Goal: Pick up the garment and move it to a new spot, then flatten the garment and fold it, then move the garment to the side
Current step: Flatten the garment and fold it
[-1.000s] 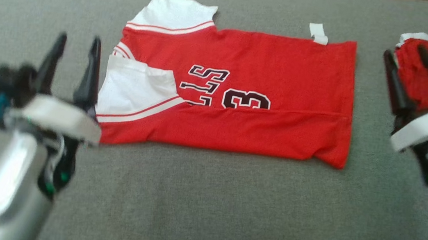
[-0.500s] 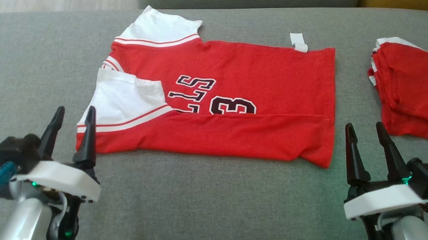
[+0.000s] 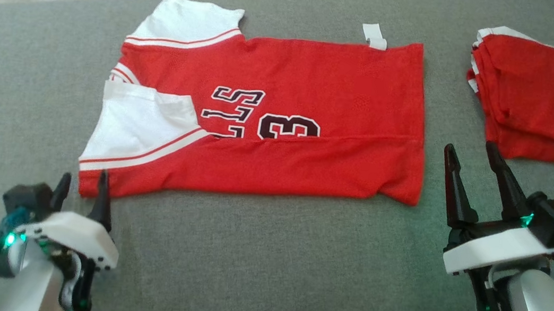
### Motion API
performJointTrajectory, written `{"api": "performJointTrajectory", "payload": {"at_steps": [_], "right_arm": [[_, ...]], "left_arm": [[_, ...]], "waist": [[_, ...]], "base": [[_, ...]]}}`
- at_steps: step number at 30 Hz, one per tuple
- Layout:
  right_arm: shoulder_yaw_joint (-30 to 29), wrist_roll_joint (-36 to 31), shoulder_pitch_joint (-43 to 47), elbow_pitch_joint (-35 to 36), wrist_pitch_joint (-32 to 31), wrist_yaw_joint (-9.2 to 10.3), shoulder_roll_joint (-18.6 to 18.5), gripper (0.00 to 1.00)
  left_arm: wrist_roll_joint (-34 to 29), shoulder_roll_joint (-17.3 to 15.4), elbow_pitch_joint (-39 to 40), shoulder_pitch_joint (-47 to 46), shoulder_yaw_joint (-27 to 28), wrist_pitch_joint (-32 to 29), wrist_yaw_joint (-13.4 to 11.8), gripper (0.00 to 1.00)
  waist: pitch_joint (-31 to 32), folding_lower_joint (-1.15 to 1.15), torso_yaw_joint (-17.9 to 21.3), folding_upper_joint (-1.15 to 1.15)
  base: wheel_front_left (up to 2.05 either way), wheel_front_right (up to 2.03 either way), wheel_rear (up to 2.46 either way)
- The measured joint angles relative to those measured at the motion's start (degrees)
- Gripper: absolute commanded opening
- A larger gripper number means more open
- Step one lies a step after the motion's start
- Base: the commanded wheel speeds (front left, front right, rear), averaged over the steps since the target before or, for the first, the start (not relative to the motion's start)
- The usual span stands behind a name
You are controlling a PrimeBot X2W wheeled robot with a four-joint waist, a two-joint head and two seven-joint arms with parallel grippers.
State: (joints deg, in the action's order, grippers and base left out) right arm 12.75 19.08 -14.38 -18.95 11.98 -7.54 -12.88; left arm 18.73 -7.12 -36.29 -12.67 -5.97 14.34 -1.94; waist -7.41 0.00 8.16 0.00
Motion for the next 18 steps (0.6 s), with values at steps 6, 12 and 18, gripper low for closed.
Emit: {"api": "performJointTrajectory", "payload": {"at_steps": [6, 12, 18], "right_arm": [[0.0, 0.0, 0.0, 0.9, -0.4, 0.00, 0.4, 1.00], [-0.1, -0.5, -0.1, 0.9, -0.4, 0.00, 0.8, 1.00], [-1.1, -0.8, -0.1, 0.4, -1.4, 0.00, 1.1, 1.00]], "left_arm": [[0.0, -1.1, -6.4, -4.6, -0.1, -1.2, -0.1, 1.00], [-0.5, -2.5, -11.4, -9.0, -0.5, -4.5, -0.7, 1.00], [-0.6, -2.8, -13.6, -11.4, -1.4, -6.7, 0.4, 0.00]], "waist": [[-1.7, 0.00, 1.1, 0.00], [-2.9, 0.00, 2.3, 0.00], [-3.0, 0.00, 2.2, 0.00]], "base": [[0.00, 0.00, 0.00], [0.00, 0.00, 0.00], [0.00, 0.00, 0.00]]}}
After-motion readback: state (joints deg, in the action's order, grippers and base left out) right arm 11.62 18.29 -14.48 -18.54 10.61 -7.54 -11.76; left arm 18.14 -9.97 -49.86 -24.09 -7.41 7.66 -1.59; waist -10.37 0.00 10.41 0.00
